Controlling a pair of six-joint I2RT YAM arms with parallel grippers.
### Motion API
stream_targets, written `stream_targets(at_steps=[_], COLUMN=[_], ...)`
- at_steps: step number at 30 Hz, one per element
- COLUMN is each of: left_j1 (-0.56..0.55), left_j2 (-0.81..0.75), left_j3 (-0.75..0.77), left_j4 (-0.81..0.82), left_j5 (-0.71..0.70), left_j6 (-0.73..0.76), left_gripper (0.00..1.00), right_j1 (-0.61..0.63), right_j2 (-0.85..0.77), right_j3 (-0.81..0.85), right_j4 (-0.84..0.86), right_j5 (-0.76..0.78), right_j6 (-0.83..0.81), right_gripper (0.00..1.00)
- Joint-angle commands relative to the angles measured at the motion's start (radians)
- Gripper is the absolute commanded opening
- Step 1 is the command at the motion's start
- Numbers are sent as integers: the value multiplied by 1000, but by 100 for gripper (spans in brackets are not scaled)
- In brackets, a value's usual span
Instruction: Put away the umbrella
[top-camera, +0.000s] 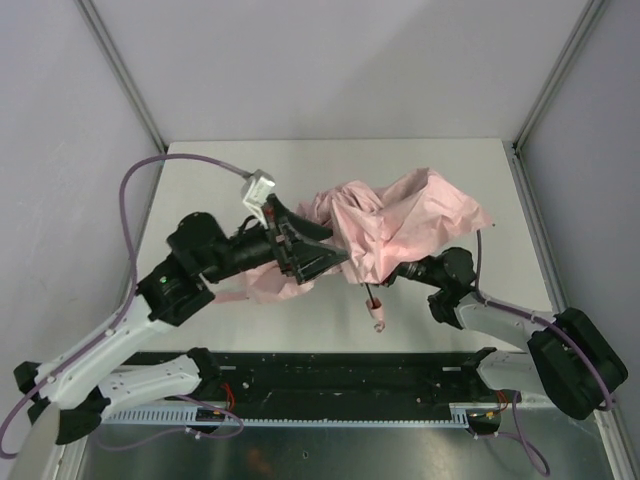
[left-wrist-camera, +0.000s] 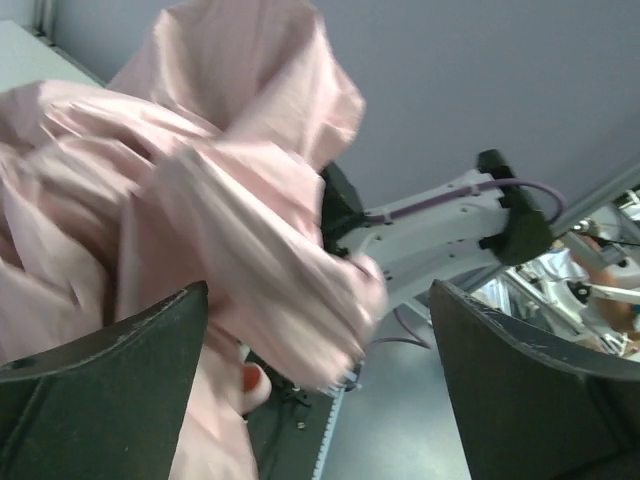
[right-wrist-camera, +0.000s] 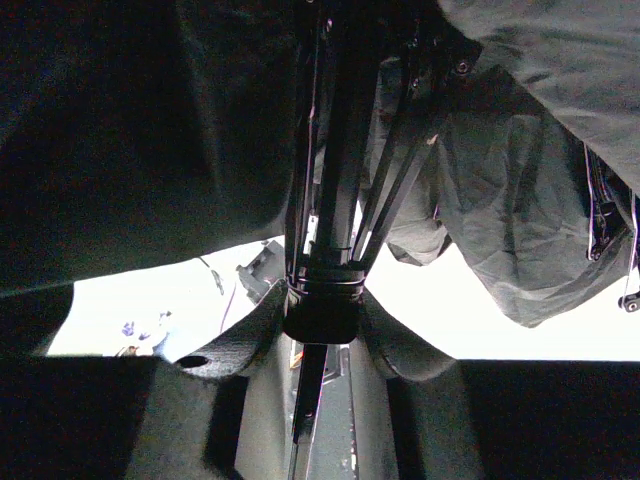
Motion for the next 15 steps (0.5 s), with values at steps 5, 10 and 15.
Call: stream_targets(at_steps=[5,10,15], left_j1=[44,48,58], left_j2=[-231,-312,-323], left_j3=[-11,-27,-83], left_j4=[-75,-298,-407], left_j5=[31,-160,-327], left_j6=[48,119,114], left_gripper=[92,83,99], right_j1=[-149,-212,-231], right_j2=[-57,-89,-121], right_j3=[0,1,4], right_j4=[271,290,294], right_j5=[-133,-202,-256], right_j6=[101,152,185], right_gripper=[0,0,0])
